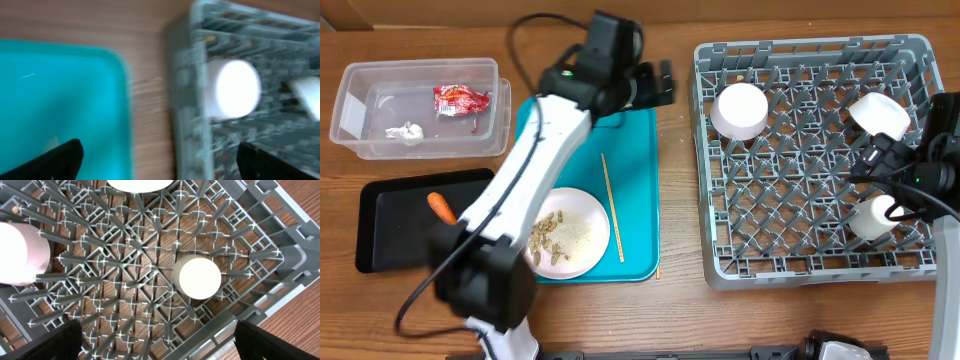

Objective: Sort waste into correct bins and load items into the dishwasher

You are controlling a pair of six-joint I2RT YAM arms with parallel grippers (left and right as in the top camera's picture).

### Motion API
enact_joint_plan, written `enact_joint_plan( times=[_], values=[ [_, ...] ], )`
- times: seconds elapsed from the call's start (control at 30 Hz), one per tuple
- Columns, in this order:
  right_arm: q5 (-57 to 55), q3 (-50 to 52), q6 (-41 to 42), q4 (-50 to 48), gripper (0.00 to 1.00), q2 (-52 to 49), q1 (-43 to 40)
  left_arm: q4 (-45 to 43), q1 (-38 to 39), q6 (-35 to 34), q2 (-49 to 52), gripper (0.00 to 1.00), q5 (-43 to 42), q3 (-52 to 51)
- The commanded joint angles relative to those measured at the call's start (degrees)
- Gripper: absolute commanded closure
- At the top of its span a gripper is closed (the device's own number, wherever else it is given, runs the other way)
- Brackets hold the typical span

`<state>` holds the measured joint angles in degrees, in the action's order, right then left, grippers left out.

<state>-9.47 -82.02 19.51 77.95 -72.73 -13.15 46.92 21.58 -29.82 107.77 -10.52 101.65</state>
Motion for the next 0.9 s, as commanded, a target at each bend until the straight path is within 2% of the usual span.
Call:
enact_joint_plan(
  times=[0.0,0.2,0.3,0.53,0.63,0.87],
  values=[
    [2.6,-0.5,-0.7,-1.3,0.0,0.8,-0.2,10.8,-2.3,2.8,-2.9,0.0,8.6,-0.1],
    [23.0,-0.5,-13.9,-2.5,0.0,-0.4,0.6,27.9,-4.9,-0.3,-2.8,0.0,9.9,-0.2],
    [24.2,-0.5,-15.1,-2.4,0.02,-1.1,4.5,31.1,-7.2,-0.5,-2.8,0.0,9.9,-0.2],
    [24.2,-0.5,-15.0,-4.3,0.04,-3.3,23.1,35.0,-14.2,-2.1,-2.8,0.0,9.4,-0.2],
    [22.7,-0.5,-12.7,-10.0,0.05,-10.2,37.2,37.4,-17.2,-2.1,-2.8,0.0,9.7,-0.2],
    [16.2,-0.5,-9.0,-21.1,0.09,-23.3,51.0,37.2,-19.5,-2.1,-2.8,0.0,9.6,-0.2]
  ],
)
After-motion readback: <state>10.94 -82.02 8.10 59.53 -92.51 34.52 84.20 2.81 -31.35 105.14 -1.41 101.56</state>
